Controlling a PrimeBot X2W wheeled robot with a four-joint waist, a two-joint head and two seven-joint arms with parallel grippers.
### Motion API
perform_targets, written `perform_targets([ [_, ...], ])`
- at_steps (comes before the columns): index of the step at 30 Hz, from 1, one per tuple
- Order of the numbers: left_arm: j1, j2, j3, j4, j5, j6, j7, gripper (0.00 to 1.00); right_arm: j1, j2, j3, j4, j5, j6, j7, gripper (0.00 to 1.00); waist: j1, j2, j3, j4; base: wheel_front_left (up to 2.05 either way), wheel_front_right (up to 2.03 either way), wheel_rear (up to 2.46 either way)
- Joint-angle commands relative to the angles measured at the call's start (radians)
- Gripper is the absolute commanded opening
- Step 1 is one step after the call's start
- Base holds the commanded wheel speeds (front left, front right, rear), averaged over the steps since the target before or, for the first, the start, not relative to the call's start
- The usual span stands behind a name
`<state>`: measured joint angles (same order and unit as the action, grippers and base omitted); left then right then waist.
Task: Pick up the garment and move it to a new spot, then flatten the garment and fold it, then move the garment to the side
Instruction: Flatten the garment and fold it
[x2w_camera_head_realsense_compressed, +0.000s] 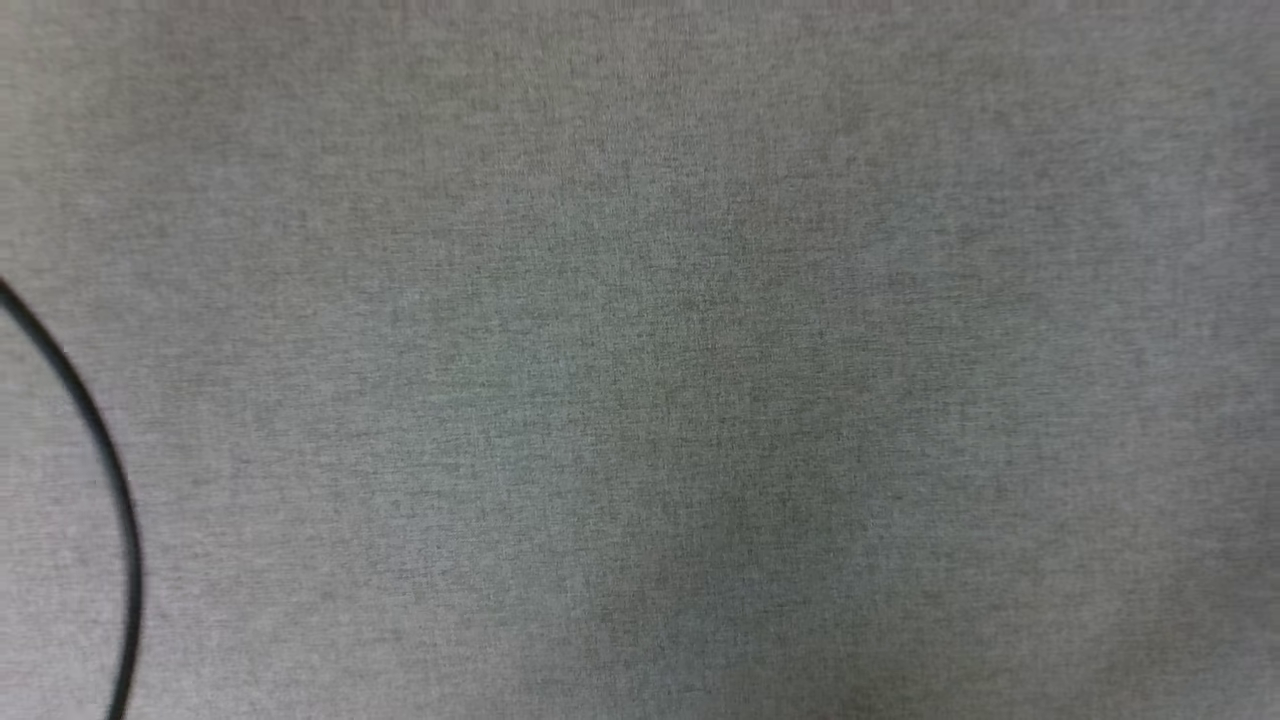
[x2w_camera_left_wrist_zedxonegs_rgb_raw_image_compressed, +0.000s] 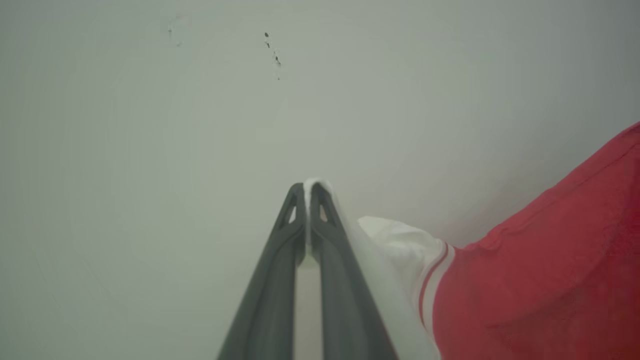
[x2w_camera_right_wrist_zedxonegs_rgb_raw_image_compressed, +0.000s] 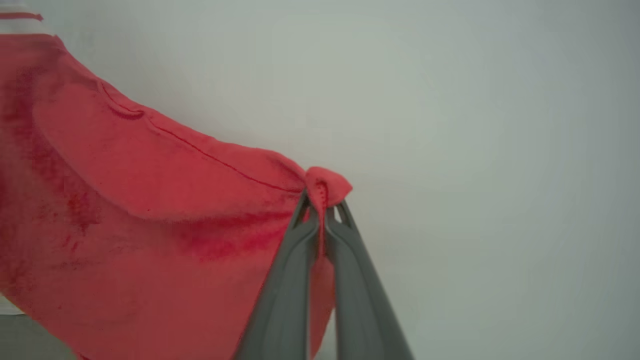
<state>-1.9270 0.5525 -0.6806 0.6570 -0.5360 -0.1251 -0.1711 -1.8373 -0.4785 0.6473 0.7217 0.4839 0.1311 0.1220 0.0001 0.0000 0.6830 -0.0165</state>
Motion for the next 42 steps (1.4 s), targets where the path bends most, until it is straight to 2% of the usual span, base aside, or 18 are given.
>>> perform_targets([
  [1,0.037,0.001,-0.006,0.004,-0.011,-0.003,-0.015,0.0,0.032,0.011,0.016,0.01,0.017,-0.001,-0.021,0.0,-0.0001,0.0,-0.022,-0.002,0.0,0.0,0.0],
  [8,0.304,0.035,-0.032,-0.043,-0.071,-0.002,-0.062,0.0,0.244,0.023,0.145,0.021,0.111,-0.001,-0.099,0.0,-0.0001,0.0,-0.117,-0.011,0.0,0.0,0.0],
  [11,0.447,0.058,-0.033,-0.091,-0.101,0.015,-0.073,0.0,0.341,0.018,0.191,0.006,0.151,-0.001,-0.121,0.0,-0.0001,0.0,-0.16,-0.013,0.0,0.0,0.0],
  [17,0.77,0.086,-0.053,-0.228,-0.142,0.097,-0.087,0.0,0.53,-0.003,0.282,-0.017,0.215,-0.001,-0.147,0.0,-0.0001,0.0,-0.25,-0.011,0.0,0.0,0.0],
  [21,0.993,0.105,-0.07,-0.347,-0.166,0.175,-0.09,0.0,0.645,-0.031,0.339,-0.039,0.271,-0.001,-0.166,0.0,-0.0001,0.0,-0.318,-0.005,0.0,0.0,0.0],
  [25,1.196,0.147,-0.07,-0.463,-0.198,0.243,-0.092,0.0,0.759,-0.078,0.391,-0.081,0.338,-0.001,-0.175,0.0,-0.0001,0.0,-0.384,-0.003,0.0,0.0,0.0],
  [29,1.387,0.192,-0.099,-0.567,-0.235,0.288,-0.09,0.0,0.868,-0.136,0.44,-0.128,0.386,-0.001,-0.194,0.0,-0.0001,0.0,-0.445,0.001,0.0,0.0,0.0],
  [34,1.584,0.225,-0.152,-0.66,-0.267,0.342,-0.073,0.0,1.008,-0.191,0.476,-0.165,0.424,-0.001,-0.213,0.0,-0.0001,0.0,-0.519,-0.001,0.0,0.0,0.0],
  [42,1.823,0.239,-0.194,-0.738,-0.347,0.438,-0.065,0.0,1.217,-0.262,0.459,-0.195,0.468,-0.001,-0.256,0.0,-0.0001,0.0,-0.618,0.002,0.0,0.0,0.0],
])
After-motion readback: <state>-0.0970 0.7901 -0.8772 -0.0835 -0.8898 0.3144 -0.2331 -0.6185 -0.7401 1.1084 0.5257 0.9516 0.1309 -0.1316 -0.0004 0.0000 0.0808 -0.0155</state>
